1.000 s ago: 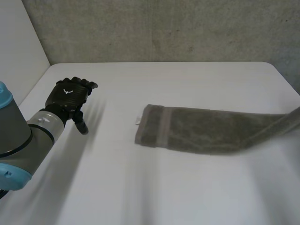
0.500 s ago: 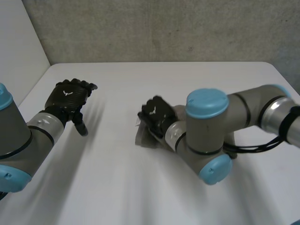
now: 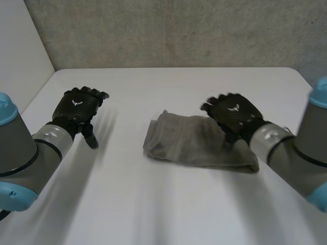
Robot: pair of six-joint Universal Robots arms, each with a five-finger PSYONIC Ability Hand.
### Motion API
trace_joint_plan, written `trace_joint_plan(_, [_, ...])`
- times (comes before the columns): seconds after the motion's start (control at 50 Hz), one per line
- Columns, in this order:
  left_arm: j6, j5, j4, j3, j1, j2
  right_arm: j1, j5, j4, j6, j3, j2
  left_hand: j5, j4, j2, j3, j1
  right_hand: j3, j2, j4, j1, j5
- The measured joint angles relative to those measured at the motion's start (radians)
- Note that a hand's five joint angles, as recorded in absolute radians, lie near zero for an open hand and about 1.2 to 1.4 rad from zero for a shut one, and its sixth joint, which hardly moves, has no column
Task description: Fold the towel.
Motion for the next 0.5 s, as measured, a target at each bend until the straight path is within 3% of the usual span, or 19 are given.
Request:
trace_joint_plan(0.12, [0.000, -0.002, 0.000, 0.000, -0.024, 0.000, -0.105, -0.034, -0.037, -0.002, 0.114, 0.003, 0.000, 0.000, 0.000, 0.000, 0.000, 0.000, 0.000, 0.000, 0.002, 0.001])
trace_joint_plan(0.32, [0.000, -0.003, -0.001, -0.006, -0.047, -0.003, -0.216, -0.017, -0.156, -0.076, 0.180, 0.106, 0.000, 0.000, 0.000, 0.000, 0.000, 0.329, 0.324, 0.318, 0.341, 0.343])
trace_joint_plan(0.42, [0.000, -0.002, 0.000, -0.010, -0.047, -0.005, -0.236, 0.003, -0.162, -0.123, 0.177, 0.139, 0.000, 0.000, 0.000, 0.000, 0.000, 0.802, 0.807, 0.793, 0.813, 0.794])
trace_joint_plan(0.5, [0.000, -0.002, 0.000, -0.011, -0.046, -0.005, -0.244, 0.035, -0.159, -0.144, 0.173, 0.143, 0.000, 0.000, 0.000, 0.000, 0.000, 1.069, 1.075, 1.065, 1.012, 1.081])
